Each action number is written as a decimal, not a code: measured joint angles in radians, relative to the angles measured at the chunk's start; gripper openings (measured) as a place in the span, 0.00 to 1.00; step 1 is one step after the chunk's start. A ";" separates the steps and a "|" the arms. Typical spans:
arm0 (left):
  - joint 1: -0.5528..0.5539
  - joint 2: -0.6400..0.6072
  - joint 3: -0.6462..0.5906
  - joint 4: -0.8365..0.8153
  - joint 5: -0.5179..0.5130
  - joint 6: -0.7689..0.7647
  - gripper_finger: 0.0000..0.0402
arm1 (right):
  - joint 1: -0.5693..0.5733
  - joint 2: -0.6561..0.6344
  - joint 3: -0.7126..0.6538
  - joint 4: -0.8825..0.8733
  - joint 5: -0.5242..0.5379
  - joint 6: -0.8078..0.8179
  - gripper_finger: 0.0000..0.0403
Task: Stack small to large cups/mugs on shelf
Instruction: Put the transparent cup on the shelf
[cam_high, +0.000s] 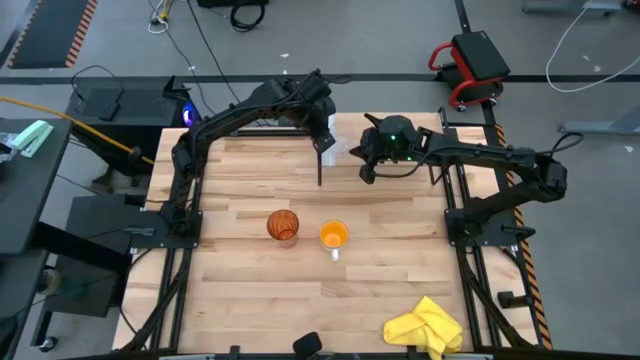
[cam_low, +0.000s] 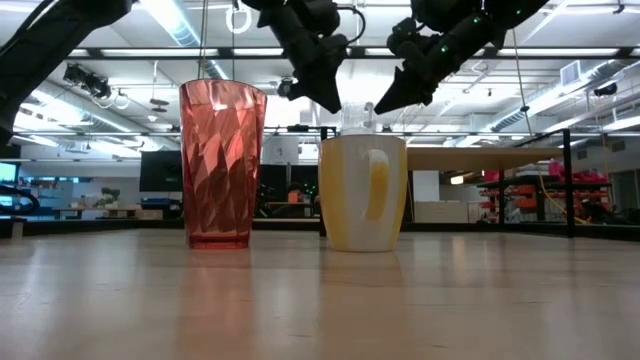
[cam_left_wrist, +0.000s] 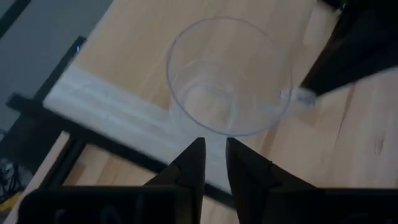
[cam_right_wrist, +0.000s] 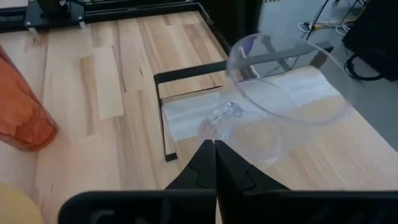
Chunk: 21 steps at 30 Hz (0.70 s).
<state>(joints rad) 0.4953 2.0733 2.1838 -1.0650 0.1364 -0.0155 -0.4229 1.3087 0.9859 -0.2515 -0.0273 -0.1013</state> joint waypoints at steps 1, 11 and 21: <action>0.000 0.003 0.000 0.014 0.001 -0.001 0.17 | 0.000 0.000 0.000 0.000 0.000 0.000 0.00; 0.004 0.022 0.000 0.021 0.003 0.001 0.17 | -0.008 0.000 0.000 -0.003 0.000 -0.004 0.00; 0.032 0.023 0.032 -0.085 -0.001 0.012 0.17 | -0.016 -0.011 0.000 -0.074 0.054 0.003 0.00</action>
<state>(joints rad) 0.5271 2.0964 2.2158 -1.1503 0.1356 -0.0036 -0.4393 1.2976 0.9859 -0.3256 0.0269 -0.0979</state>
